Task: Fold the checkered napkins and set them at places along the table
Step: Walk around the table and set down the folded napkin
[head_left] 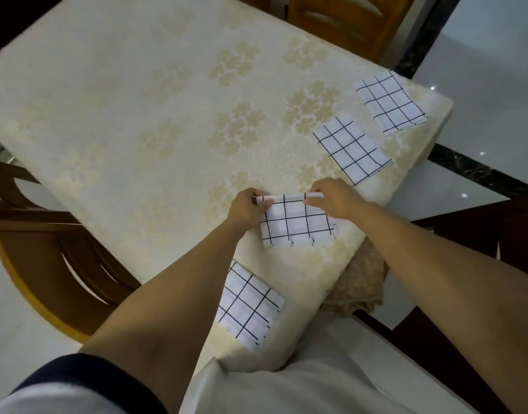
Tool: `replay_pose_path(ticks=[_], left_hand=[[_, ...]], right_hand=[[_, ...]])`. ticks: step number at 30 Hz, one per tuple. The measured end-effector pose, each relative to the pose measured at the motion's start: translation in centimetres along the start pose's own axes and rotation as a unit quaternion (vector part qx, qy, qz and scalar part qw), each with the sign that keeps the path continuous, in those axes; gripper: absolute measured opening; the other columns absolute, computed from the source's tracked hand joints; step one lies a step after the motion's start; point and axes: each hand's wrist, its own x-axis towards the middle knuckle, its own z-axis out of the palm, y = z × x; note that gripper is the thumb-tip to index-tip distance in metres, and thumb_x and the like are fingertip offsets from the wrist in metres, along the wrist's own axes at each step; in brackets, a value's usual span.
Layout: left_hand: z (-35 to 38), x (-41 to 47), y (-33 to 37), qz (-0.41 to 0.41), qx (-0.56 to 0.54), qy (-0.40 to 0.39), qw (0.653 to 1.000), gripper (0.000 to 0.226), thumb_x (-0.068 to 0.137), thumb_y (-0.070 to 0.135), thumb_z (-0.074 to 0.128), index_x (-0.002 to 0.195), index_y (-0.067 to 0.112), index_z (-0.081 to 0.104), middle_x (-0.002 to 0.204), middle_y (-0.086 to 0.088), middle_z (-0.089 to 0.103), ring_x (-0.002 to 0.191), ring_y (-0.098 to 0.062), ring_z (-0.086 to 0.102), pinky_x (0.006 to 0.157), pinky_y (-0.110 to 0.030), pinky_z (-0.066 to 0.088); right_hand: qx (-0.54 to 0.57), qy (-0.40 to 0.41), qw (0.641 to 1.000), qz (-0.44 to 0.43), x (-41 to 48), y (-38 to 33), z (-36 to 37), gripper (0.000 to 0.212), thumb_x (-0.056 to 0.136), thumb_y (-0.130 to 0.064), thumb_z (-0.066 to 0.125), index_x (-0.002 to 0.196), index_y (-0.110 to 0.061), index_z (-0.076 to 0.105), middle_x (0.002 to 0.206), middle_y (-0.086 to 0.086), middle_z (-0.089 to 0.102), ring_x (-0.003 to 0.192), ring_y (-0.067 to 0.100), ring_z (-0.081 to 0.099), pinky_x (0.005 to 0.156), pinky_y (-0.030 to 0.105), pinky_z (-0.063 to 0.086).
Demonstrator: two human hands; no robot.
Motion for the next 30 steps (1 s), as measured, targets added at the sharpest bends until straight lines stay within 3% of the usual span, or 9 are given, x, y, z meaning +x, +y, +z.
replay_pose_path(ticks=[2, 4, 6, 8, 11, 14, 19, 26, 30], left_hand=[[-0.4, -0.1, -0.5, 0.004, -0.026, 0.005, 1.000, 0.022, 0.092, 0.029, 0.074, 0.104, 0.012, 0.069, 0.099, -0.003, 0.069, 0.095, -0.025, 0.066, 0.083, -0.038, 0.057], [-0.7, -0.4, -1.2, 0.021, 0.004, 0.005, 1.000, 0.015, 0.092, 0.028, 0.075, 0.086, 0.019, 0.065, 0.078, 0.003, 0.057, 0.073, -0.015, 0.057, 0.064, -0.024, 0.047], [-0.7, -0.8, -1.9, 0.044, 0.040, 0.003, 0.998, 0.022, 0.090, 0.027, 0.077, 0.079, 0.023, 0.059, 0.069, 0.005, 0.045, 0.061, -0.011, 0.043, 0.055, -0.021, 0.035], [-0.7, -1.0, -2.6, 0.071, 0.051, -0.006, 0.996, 0.010, 0.091, 0.025, 0.076, 0.096, 0.020, 0.069, 0.073, 0.005, 0.046, 0.065, -0.011, 0.046, 0.059, -0.020, 0.036], [-0.8, -1.2, -2.9, 0.104, 0.093, -0.015, 0.990, 0.024, 0.097, 0.020, 0.068, 0.120, 0.018, 0.070, 0.094, -0.001, 0.061, 0.086, -0.016, 0.056, 0.075, -0.021, 0.043], [-0.9, -1.1, -3.1, 0.122, 0.115, -0.009, 0.986, 0.032, 0.100, 0.012, 0.061, 0.132, 0.017, 0.066, 0.118, -0.010, 0.065, 0.106, -0.022, 0.061, 0.094, -0.029, 0.048], [-0.8, -0.3, -3.0, 0.137, 0.105, -0.001, 0.985, 0.034, 0.100, 0.008, 0.060, 0.132, 0.017, 0.064, 0.103, -0.004, 0.060, 0.096, -0.020, 0.059, 0.089, -0.030, 0.049], [-0.8, 0.6, -2.8, 0.158, 0.134, -0.010, 0.978, 0.029, 0.101, 0.013, 0.060, 0.129, 0.016, 0.063, 0.115, -0.006, 0.060, 0.108, -0.027, 0.061, 0.096, -0.041, 0.051], [0.0, -0.2, -3.0, 0.274, 0.310, 0.084, 0.907, 0.043, 0.103, 0.021, 0.054, 0.145, 0.015, 0.049, 0.146, -0.012, 0.048, 0.131, -0.033, 0.043, 0.108, -0.042, 0.038]], right_hand=[[0.082, -0.002, 0.996, 0.028, -1.4, -0.3, 0.9, 0.041, 0.095, -0.039, 0.067, 0.102, 0.000, 0.070, 0.097, 0.012, 0.067, 0.086, 0.034, 0.064, 0.074, 0.032, 0.045], [0.105, -0.023, 0.993, 0.042, -3.1, -0.6, 2.7, 0.044, 0.098, -0.038, 0.064, 0.101, 0.006, 0.069, 0.097, 0.020, 0.068, 0.091, 0.037, 0.065, 0.077, 0.036, 0.048], [0.091, -0.032, 0.994, 0.053, -4.7, -0.7, 4.7, 0.039, 0.099, -0.040, 0.061, 0.072, -0.012, 0.056, 0.070, 0.007, 0.055, 0.066, 0.024, 0.054, 0.064, 0.035, 0.039], [0.075, -0.010, 0.995, 0.062, -5.7, -0.9, 6.8, 0.046, 0.100, -0.041, 0.059, 0.065, -0.016, 0.041, 0.061, -0.001, 0.041, 0.055, 0.017, 0.042, 0.057, 0.034, 0.032], [0.076, 0.051, 0.992, 0.090, -6.9, -1.6, 8.7, 0.026, 0.099, -0.044, 0.059, 0.090, -0.019, 0.060, 0.073, 0.002, 0.061, 0.066, 0.022, 0.059, 0.061, 0.037, 0.048], [0.081, 0.090, 0.987, 0.106, -7.3, -2.3, 9.6, 0.023, 0.098, -0.042, 0.063, 0.102, -0.020, 0.058, 0.077, 0.000, 0.063, 0.069, 0.023, 0.061, 0.062, 0.038, 0.053], [0.047, 0.128, 0.981, 0.141, -7.1, -3.1, 10.3, 0.027, 0.096, -0.039, 0.065, 0.108, -0.018, 0.054, 0.081, 0.001, 0.062, 0.075, 0.025, 0.061, 0.063, 0.037, 0.050], [-0.098, 0.205, 0.966, 0.124, -7.2, -3.9, 11.5, 0.054, 0.095, -0.038, 0.065, 0.138, -0.013, 0.047, 0.134, 0.014, 0.051, 0.124, 0.032, 0.044, 0.105, 0.041, 0.036], [-0.136, 0.263, 0.955, 0.001, -6.8, -5.9, 13.0, 0.067, 0.097, -0.026, 0.060, 0.154, -0.004, 0.031, 0.155, 0.018, 0.038, 0.145, 0.034, 0.034, 0.120, 0.045, 0.027]])
